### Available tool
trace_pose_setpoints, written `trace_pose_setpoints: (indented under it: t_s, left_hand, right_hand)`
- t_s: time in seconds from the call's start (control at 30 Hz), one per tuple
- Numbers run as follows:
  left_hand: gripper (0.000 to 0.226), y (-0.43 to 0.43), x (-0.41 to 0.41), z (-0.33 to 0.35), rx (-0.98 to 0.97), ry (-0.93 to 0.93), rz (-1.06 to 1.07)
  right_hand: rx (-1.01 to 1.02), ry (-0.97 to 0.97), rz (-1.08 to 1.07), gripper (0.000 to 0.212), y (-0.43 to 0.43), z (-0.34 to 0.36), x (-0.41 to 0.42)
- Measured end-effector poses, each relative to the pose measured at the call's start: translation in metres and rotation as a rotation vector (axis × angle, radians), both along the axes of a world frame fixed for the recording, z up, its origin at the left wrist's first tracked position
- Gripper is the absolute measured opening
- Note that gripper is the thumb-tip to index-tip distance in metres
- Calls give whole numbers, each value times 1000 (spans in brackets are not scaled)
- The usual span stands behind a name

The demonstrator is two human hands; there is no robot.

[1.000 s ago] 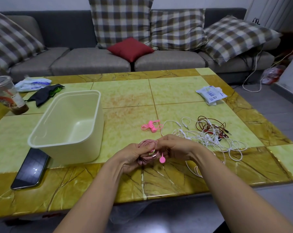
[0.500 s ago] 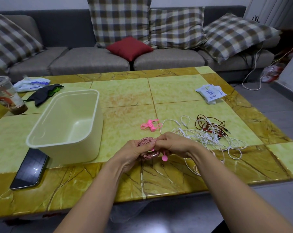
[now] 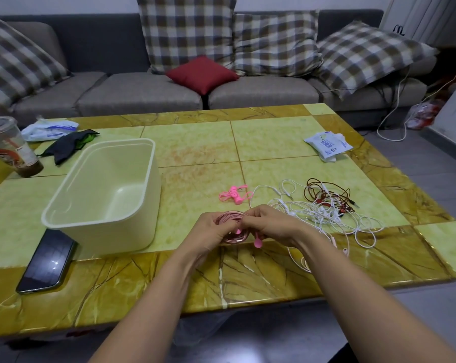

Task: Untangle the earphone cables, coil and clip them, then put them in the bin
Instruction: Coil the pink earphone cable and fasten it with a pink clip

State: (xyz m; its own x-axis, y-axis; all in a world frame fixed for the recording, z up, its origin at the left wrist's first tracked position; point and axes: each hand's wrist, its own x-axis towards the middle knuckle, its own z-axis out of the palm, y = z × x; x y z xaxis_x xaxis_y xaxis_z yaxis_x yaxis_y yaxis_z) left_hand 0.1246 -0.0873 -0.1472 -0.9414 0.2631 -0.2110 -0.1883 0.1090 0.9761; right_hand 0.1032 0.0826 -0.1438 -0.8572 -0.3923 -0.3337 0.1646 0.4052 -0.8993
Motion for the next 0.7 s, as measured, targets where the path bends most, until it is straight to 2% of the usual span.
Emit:
trace_pose_setpoints:
  t_s: [0.07,0.17,0.3,0.4,0.57,0.7]
  left_hand:
    - [14,-1,0,0,-13,-6,-19]
    - [15,-2,2,1,-43,-49,-52]
    - [36,-6,-2,-1,45,-122,-70]
    - [48,-6,-1,3,-39,-59,-102]
    - [45,-5,3,5,-6,40,-99]
    - [45,-6,1,4,-17,32,-150]
  right_hand:
    - [20,50,-13,14,-1,-1,-1]
    - [37,74,2,14,-3,1,0]
    - [12,57,7,14,-3,2,1]
    - [0,51,17,16,-3,2,3]
    - [-102,28,-14,25,-2,3,4]
    - [-111,-31,-33,18,-1,4,6]
